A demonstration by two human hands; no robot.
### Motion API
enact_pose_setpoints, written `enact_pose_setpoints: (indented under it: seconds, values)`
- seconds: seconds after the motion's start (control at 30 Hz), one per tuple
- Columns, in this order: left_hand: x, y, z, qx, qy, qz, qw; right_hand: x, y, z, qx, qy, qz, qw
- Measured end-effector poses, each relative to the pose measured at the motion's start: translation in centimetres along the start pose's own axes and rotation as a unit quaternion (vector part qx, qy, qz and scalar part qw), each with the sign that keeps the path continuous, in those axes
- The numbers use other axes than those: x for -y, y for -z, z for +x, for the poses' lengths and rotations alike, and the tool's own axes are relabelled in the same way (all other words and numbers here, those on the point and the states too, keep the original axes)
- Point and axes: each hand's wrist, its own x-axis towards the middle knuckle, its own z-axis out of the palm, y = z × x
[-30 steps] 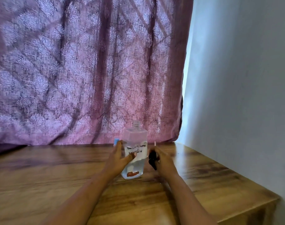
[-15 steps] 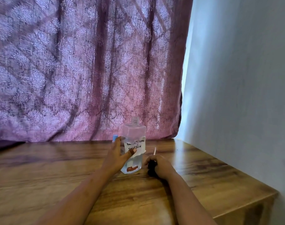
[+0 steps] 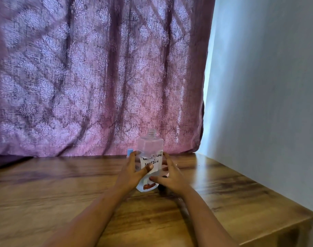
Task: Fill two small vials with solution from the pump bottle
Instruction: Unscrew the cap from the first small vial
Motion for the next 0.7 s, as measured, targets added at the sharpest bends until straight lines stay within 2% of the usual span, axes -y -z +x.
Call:
enact_pose_setpoints:
  seconds: [0.17,0.33,0.43,0.6,0.7]
  values:
    - [0.1,0.4,-0.3,0.035,0.016,0.000,0.999,1.1,-1.1,0.6,-0.057,-0.014,-0.029,0.998]
    - [0.0,0.1,-0.3,0.131,0.069,-0.116,0.982,0.8,-0.8,0.7,-0.056,-0.041,-0.059,0.996]
    - [-0.4,-0.2,-0.3,0.156,0.113,-0.150,0.970,0.4,-1.0,0.8,-0.078,-0.077,-0.091,0.990]
    - [-0.5,-0.6,-1.0,0.203,0.114,-0.087,0.969,-0.2,-0.6,1.0,-0.104,-0.096,-0.088,0.986]
    - [0.1,-0.7,-1.2,0.190,0.079,0.000,0.979,-0.3,-0.5,0.9,-0.115,-0.105,-0.103,0.982]
